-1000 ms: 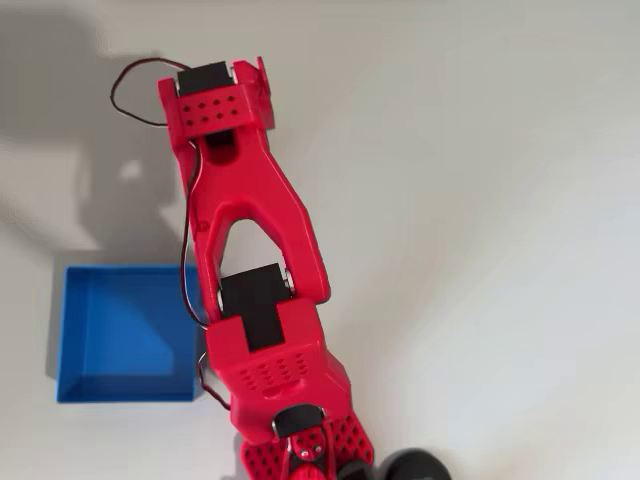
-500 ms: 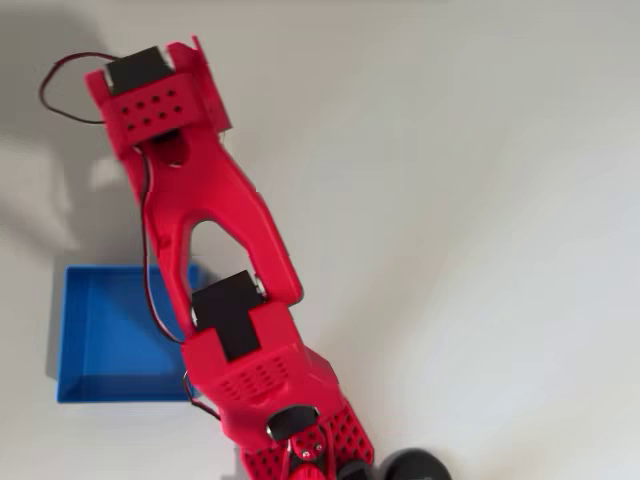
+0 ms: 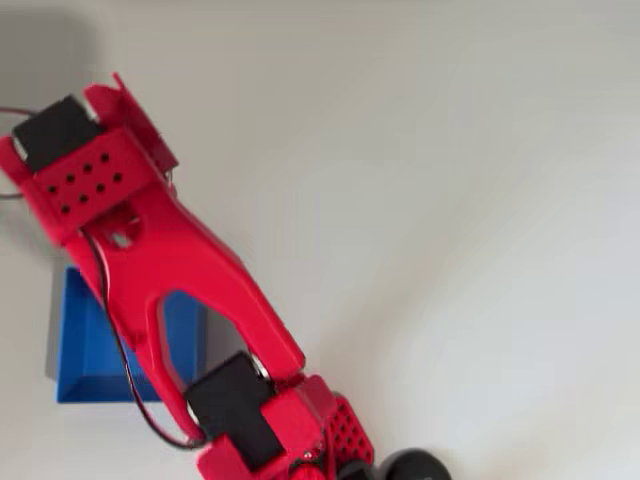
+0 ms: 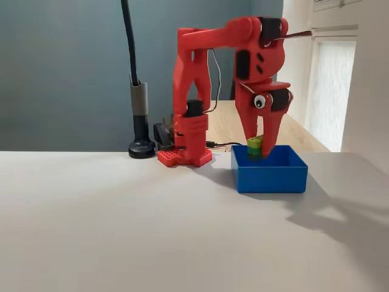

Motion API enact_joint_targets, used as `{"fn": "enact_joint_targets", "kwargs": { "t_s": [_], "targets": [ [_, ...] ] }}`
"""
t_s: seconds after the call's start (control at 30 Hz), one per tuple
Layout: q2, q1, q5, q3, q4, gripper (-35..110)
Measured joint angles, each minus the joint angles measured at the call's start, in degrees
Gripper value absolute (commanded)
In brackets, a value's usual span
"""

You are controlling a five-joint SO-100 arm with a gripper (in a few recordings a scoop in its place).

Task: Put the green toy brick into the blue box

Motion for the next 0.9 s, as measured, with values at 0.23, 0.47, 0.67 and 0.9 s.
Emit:
{"fn": "enact_joint_targets", "kwargs": {
  "t_s": [0.23,0.47,0.67,0.9],
  "targets": [
    [11.3,-9.1,1.4,10.7,1.1,0],
    [16.8,-18.0,4.0,16.6,1.1,0],
    [16.9,-23.7,8.1,18.0,1.1,0],
    [16.9,-26.7,10.5,19.8,1.1,0]
  ]
}}
